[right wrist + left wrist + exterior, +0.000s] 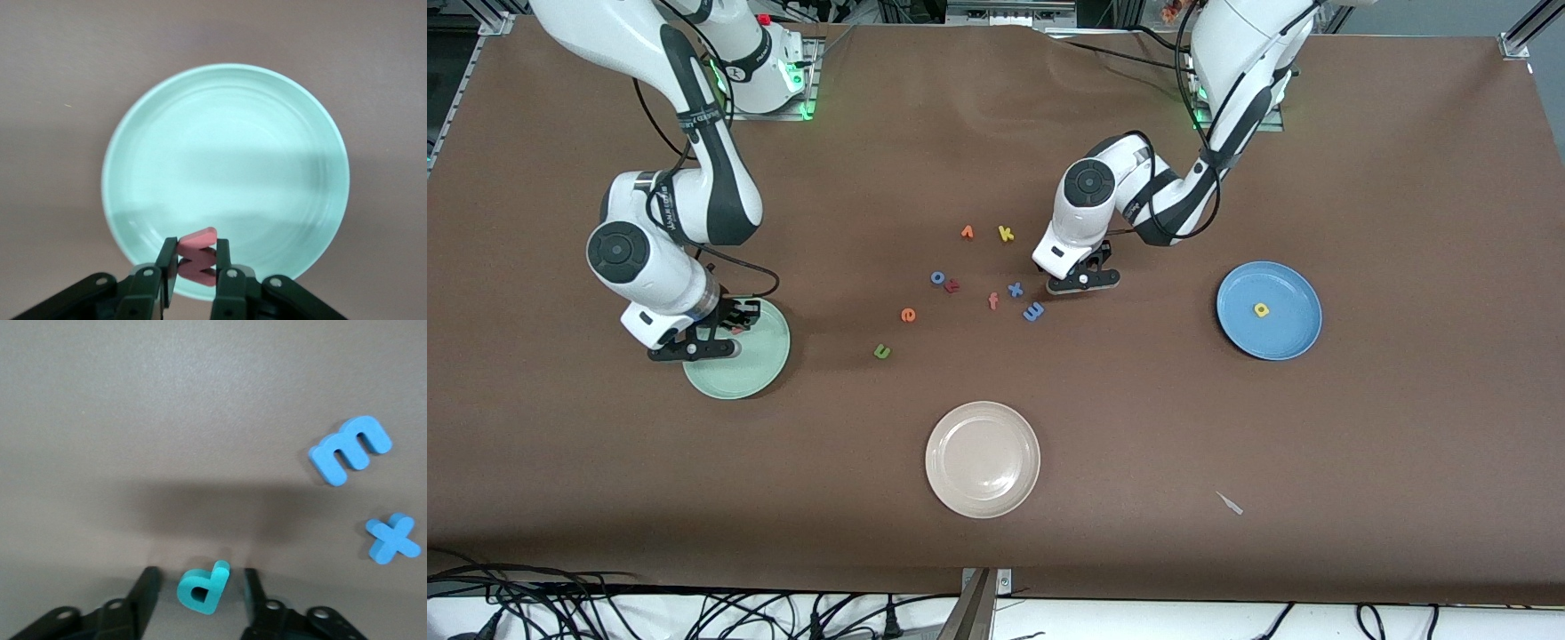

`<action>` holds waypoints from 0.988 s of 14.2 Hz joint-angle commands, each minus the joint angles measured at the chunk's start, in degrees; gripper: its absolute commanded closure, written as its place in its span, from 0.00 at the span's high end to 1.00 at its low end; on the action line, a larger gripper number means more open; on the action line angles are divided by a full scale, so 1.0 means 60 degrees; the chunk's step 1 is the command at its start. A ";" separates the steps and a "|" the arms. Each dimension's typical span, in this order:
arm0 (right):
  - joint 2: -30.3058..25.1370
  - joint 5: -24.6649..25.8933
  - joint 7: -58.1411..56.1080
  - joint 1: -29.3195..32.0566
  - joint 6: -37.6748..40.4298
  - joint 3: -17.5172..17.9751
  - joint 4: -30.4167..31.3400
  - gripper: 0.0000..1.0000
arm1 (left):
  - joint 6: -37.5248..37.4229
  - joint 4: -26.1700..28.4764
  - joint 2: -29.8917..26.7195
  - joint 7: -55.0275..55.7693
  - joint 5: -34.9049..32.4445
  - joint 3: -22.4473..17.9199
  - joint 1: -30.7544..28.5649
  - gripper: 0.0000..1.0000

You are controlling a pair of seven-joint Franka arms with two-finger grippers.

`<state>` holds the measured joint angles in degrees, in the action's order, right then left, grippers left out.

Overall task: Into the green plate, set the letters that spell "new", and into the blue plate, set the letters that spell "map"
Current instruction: 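Release the w onto the green plate while the left gripper grasps the d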

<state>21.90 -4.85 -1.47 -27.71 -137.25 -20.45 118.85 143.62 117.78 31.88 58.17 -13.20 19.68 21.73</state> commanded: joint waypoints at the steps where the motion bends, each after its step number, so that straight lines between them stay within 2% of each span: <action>1: -0.0384 -0.0202 -0.0296 -0.0083 -0.0709 0.0024 0.0757 0.32 | -0.0338 -0.0118 0.0107 0.0324 -0.0363 -0.0087 0.0113 0.34; 4: -0.0384 -0.0202 -0.0224 -0.0083 -0.0695 0.0039 0.0714 0.35 | -0.0353 -0.0103 0.0107 0.0822 -0.0363 -0.0087 0.0245 0.10; 6: -0.0384 -0.0217 -0.0179 -0.0084 -0.0680 0.0054 0.0670 0.36 | -0.0527 -0.0118 0.0093 0.0823 -0.0363 -0.0087 0.0245 0.03; 8: -0.0384 -0.0347 0.0184 -0.0113 -0.0665 0.0170 0.0611 0.41 | -0.0966 -0.0176 0.0049 0.0706 -0.0363 -0.0087 0.0202 0.00; 9: -0.0340 -0.0639 0.0593 -0.0142 -0.0636 0.0490 0.0451 0.41 | -0.1331 -0.0263 -0.0024 0.0589 -0.0392 -0.0087 0.0129 0.00; 12: -0.0121 -0.0715 0.2013 -0.0288 -0.0621 0.1092 0.0027 0.42 | -0.3699 -0.1300 -0.0069 -0.1221 -0.0335 -0.0058 -0.0441 0.00; 14: 0.0215 -0.0715 0.2995 -0.0522 -0.0621 0.1356 -0.0397 0.43 | -0.4802 -0.1757 -0.0069 -0.2642 -0.0276 -0.0058 -0.1026 0.00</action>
<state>21.34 -8.05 11.77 -29.73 -141.04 -13.41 119.07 121.01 110.36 31.75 50.09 -13.70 19.02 19.23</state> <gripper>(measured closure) 0.577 0.718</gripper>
